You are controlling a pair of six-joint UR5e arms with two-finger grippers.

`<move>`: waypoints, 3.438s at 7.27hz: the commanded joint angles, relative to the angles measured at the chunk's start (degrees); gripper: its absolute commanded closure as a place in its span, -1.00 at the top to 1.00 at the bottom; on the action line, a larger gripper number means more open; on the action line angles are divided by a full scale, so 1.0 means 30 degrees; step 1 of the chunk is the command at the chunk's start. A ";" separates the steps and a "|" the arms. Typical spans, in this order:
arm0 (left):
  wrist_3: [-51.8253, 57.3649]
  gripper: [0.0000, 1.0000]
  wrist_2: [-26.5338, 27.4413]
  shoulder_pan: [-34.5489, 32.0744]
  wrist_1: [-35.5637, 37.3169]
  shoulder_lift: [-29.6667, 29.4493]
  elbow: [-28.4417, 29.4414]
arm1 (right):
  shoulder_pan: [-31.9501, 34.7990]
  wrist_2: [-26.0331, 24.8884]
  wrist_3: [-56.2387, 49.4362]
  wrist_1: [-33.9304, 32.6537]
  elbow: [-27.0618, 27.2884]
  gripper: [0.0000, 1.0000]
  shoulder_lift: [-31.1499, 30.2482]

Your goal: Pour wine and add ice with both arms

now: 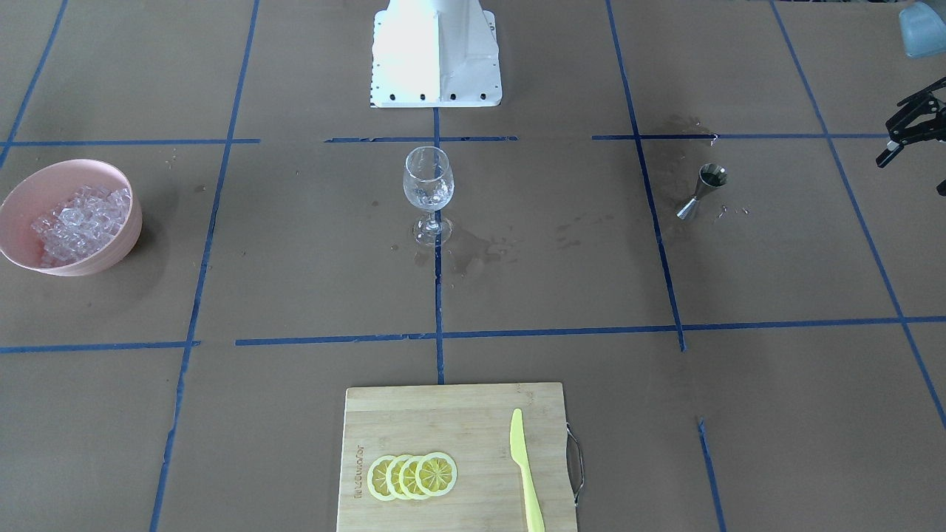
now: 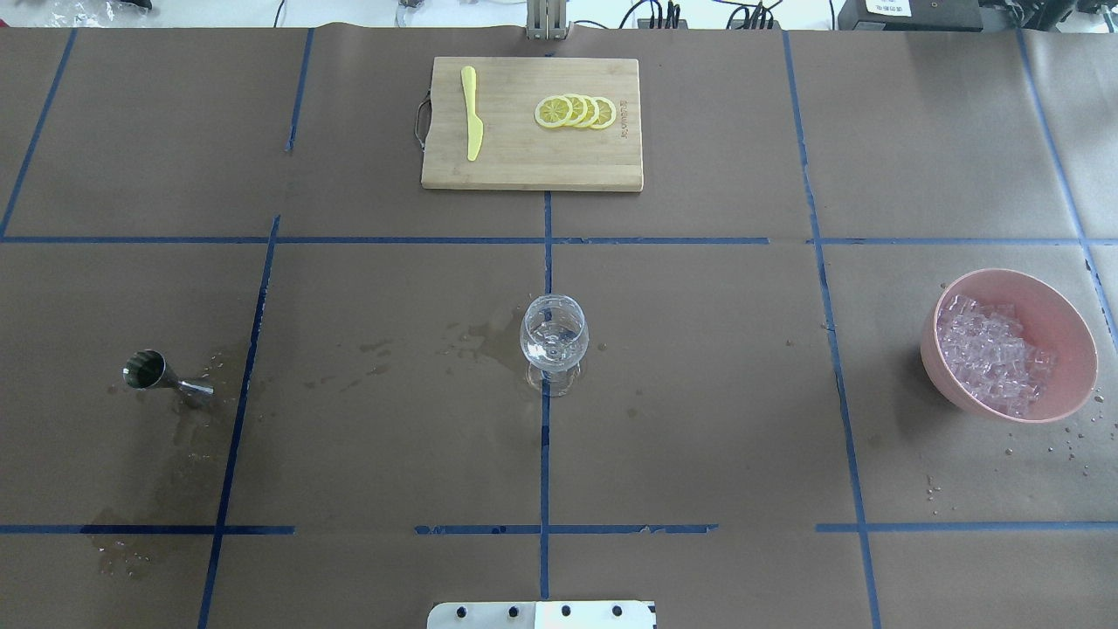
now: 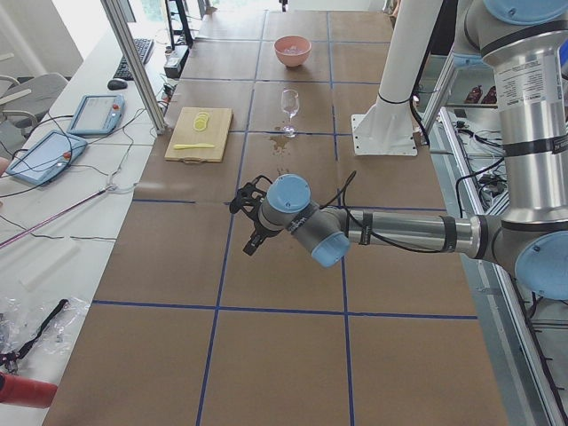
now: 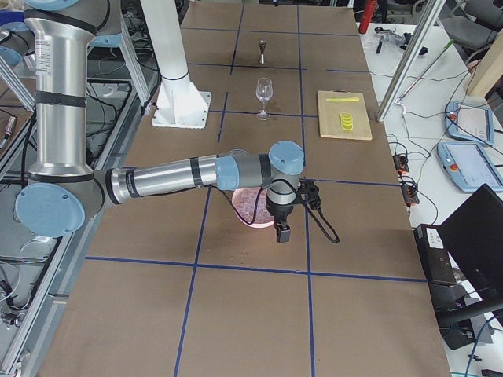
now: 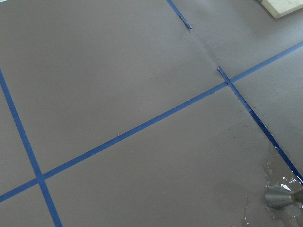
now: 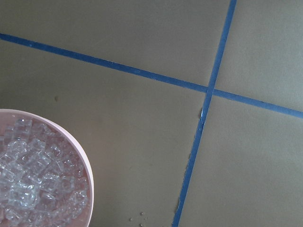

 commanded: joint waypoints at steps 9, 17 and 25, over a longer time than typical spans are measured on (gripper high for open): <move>-0.6766 1.00 1.1725 0.9722 -0.3423 0.4259 -0.3465 | -0.0322 0.1056 0.0053 0.0086 0.0168 1.00 0.0147; -1.6836 0.93 1.9324 1.9581 -0.7234 0.6489 -0.3642 | -0.0322 0.1089 0.0024 0.0116 0.0373 1.00 0.0176; -2.1361 0.96 3.1848 2.6422 -0.3874 0.4738 -0.3671 | -0.0322 0.1089 0.0054 0.0086 0.0754 1.00 0.0176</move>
